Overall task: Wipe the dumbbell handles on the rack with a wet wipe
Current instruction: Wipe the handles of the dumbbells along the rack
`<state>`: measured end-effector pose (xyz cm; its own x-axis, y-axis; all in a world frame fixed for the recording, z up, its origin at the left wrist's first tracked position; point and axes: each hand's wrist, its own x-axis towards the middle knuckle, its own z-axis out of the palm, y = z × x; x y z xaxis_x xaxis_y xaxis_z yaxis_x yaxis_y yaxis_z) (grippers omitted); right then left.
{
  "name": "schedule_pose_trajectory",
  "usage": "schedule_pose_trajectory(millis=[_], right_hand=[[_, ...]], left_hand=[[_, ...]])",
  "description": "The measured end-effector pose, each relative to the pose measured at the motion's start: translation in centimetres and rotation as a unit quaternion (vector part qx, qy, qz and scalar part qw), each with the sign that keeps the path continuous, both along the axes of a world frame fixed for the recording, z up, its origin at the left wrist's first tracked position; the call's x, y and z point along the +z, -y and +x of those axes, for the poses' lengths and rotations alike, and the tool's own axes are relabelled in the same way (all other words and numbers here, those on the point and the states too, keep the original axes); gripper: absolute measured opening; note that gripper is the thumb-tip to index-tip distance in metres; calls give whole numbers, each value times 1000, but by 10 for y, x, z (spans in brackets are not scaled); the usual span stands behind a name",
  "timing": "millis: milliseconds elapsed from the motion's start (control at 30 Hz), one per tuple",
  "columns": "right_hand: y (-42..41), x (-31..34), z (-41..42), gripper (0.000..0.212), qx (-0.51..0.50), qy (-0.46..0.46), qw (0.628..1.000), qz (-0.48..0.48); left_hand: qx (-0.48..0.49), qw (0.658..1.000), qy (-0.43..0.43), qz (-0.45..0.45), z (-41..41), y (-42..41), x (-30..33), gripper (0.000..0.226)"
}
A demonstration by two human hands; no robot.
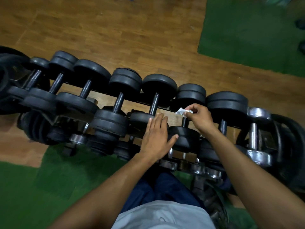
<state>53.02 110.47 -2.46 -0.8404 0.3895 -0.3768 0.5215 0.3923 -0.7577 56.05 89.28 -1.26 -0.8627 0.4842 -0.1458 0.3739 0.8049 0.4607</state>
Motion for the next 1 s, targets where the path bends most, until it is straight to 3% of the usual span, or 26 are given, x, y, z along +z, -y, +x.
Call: schedule_pose_trajectory(millis=[233,467,533,633,733,900,1000], right_hand=[[-25,14,34,8,6,-3,996,84],[-32,5,26,7,149,19,980,130],[-35,-5,17,7,240,33,957,158],[-37,-18,4,14,405,79,890,195],[-44,-21,-7,13,472,93,855,195],[-56,-31,-18,3,450,-1,838,309],[-64,-31,-26,9,410,-46,844,344]], left_hand=[[-91,993,42,-61,15,-18,0,89],[-106,981,75,-147,17,-37,3,95],[-100,973,72,-197,20,-46,2,101],[-83,963,65,-246,23,-58,-3,107],[-63,958,66,-272,25,-68,-9,111],[-47,951,85,-294,22,-78,-13,116],[-44,942,104,-315,20,-82,-12,117]])
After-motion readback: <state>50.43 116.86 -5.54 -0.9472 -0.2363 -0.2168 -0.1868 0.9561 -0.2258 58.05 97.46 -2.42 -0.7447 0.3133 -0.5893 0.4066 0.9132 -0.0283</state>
